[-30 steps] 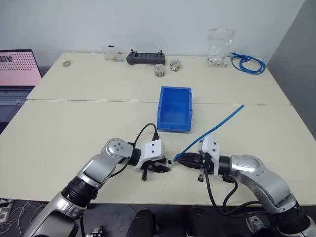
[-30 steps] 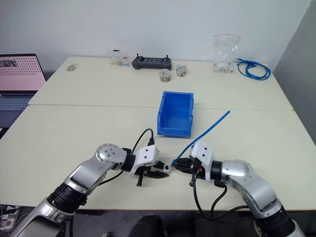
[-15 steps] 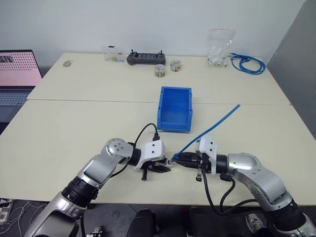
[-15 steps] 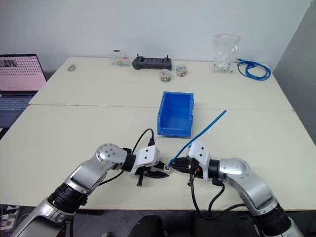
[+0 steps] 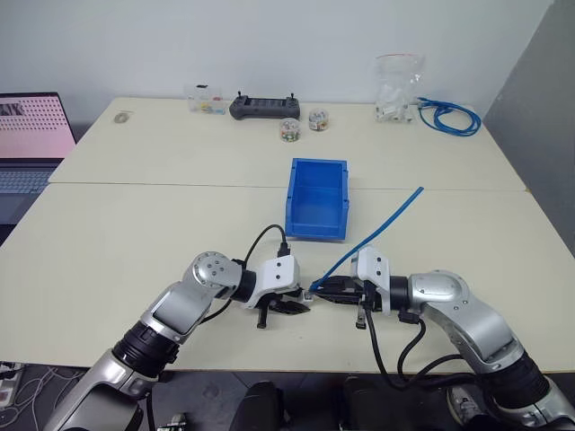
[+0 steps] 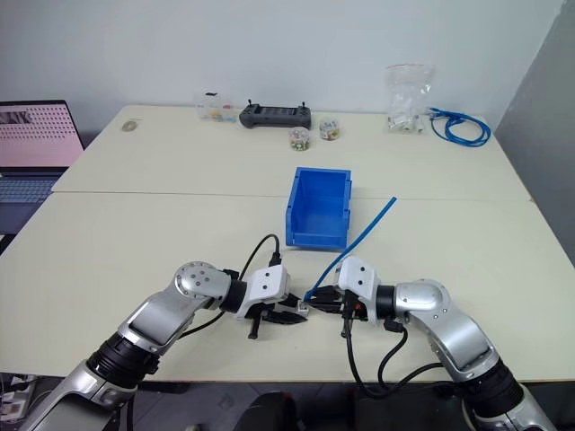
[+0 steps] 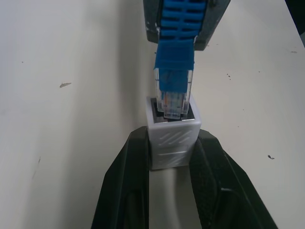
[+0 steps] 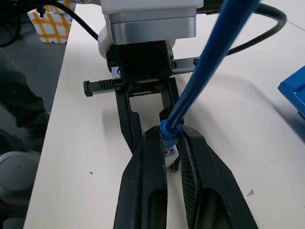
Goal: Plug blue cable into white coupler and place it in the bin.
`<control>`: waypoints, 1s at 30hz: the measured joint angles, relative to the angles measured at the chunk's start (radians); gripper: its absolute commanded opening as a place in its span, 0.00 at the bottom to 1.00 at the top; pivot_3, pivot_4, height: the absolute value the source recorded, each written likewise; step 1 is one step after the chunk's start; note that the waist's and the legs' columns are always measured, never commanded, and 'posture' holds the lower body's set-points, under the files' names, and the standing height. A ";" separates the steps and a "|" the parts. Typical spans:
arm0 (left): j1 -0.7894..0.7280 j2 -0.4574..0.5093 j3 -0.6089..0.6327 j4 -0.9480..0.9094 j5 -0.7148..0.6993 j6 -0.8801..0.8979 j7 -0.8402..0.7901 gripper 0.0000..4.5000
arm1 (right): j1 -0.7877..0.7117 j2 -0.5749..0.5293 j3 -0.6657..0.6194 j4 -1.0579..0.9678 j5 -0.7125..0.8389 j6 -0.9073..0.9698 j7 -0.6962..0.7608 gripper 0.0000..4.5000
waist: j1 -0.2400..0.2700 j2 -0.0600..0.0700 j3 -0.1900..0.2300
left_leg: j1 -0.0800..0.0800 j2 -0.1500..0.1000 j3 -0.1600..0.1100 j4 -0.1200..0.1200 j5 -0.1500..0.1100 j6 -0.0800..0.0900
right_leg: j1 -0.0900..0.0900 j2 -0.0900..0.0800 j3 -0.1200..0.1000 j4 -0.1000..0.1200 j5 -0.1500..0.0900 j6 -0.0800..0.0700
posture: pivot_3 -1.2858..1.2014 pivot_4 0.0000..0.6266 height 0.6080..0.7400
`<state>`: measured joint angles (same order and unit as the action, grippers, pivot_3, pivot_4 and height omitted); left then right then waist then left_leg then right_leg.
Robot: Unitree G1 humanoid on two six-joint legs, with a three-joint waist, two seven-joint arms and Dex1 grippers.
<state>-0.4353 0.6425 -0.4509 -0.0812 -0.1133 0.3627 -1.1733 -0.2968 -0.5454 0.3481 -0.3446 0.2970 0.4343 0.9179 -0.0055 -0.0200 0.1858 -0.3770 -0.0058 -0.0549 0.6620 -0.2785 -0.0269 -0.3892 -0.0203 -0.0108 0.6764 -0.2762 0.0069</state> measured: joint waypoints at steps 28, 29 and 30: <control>0.013 -0.012 0.016 0.013 0.011 -0.019 -0.013 0.18 | -0.196 0.005 0.087 0.269 -0.057 -0.144 0.261 0.02 | -0.001 0.002 -0.004 | 0.003 0.000 0.001 0.000 0.000 0.000 | 0.002 0.000 0.001 0.001 0.000 0.000 | 0.52 0.24 1.00; 0.014 -0.013 0.016 0.013 0.012 -0.019 -0.013 0.18 | -0.196 0.005 0.089 0.270 -0.063 -0.144 0.261 0.02 | -0.001 0.002 -0.005 | 0.003 0.000 0.001 0.000 0.000 0.000 | 0.002 0.000 0.001 0.001 0.000 0.000 | 0.52 0.24 1.00; 0.014 -0.014 0.016 0.014 0.017 -0.018 -0.014 0.18 | -0.196 0.005 0.094 0.270 -0.076 -0.145 0.262 0.02 | -0.001 0.002 -0.007 | 0.003 0.000 0.001 0.000 0.000 0.000 | 0.002 0.000 0.001 0.001 0.000 0.000 | 0.52 0.24 1.00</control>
<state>-0.4211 0.6287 -0.4351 -0.0673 -0.0965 0.3445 -1.1877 -0.4929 -0.5399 0.4425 -0.0746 0.2212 0.2898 1.1796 -0.0065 -0.0176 0.1785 -0.3739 -0.0058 -0.0540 0.6616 -0.2786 -0.0268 -0.3872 -0.0204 -0.0100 0.6772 -0.2762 0.0067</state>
